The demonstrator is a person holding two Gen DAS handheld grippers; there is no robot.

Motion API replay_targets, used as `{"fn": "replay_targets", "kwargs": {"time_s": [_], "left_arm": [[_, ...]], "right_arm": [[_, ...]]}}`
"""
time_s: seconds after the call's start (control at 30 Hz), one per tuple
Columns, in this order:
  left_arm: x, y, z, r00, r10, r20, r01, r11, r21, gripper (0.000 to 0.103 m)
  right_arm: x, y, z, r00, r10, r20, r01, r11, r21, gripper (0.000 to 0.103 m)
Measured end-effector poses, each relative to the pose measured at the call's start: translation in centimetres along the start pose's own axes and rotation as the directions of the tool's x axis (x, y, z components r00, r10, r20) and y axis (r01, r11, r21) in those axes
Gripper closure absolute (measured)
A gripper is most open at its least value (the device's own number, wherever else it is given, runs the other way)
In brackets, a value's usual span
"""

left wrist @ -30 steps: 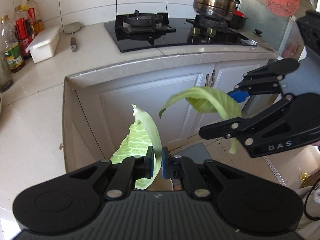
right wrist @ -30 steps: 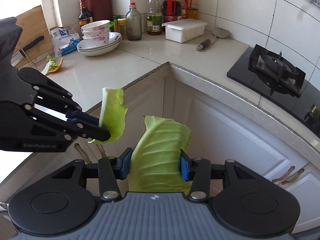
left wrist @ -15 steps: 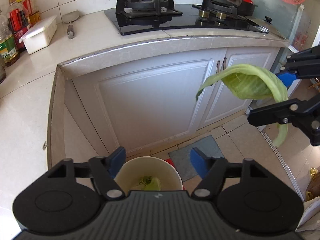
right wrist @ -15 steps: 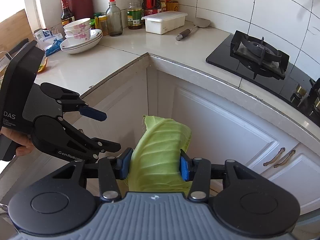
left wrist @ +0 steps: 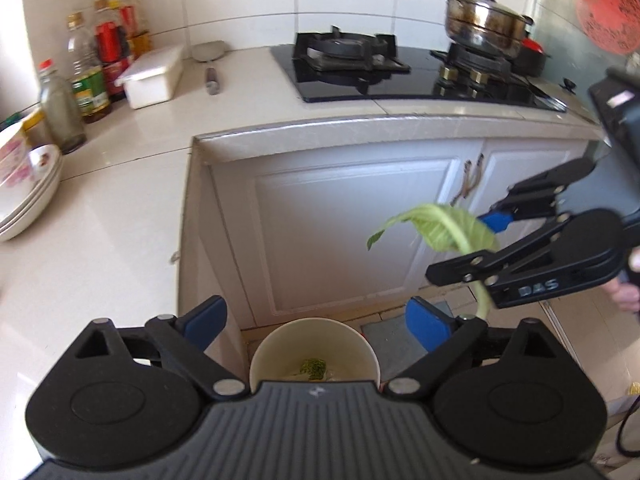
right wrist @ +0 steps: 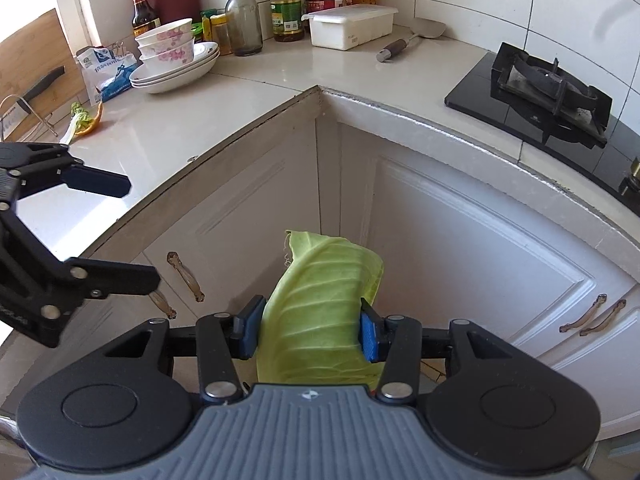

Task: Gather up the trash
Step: 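Drop the left tool's leaf into the bin while the right holds its leaf above, then open the right tool over the bin to drop its cabbage leaf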

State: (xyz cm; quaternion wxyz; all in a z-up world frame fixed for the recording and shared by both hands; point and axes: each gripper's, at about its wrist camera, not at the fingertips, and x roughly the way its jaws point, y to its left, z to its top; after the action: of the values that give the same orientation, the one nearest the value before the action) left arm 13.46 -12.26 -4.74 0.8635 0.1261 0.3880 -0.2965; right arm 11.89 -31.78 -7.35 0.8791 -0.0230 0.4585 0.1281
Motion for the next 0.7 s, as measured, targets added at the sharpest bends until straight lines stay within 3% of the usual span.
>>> {"fn": "replay_targets", "kwargs": {"time_s": [0.27,0.7], "left_arm": [[-0.5,1.4,-1.2,0.998,0.067,-0.012,-0.067,0.994,-0.082,0.006],[1.2,1.9,-1.0,0.996,0.089,-0.017,-0.089,0.995,-0.043,0.006]], "right_arm": [[6.3,0.8,0.2,0.994,0.083,-0.07,-0.084,0.996,-0.008,0.051],[18.1,1.9,-1.3,0.978,0.115,-0.173,-0.114,0.993,0.015,0.051]]}}
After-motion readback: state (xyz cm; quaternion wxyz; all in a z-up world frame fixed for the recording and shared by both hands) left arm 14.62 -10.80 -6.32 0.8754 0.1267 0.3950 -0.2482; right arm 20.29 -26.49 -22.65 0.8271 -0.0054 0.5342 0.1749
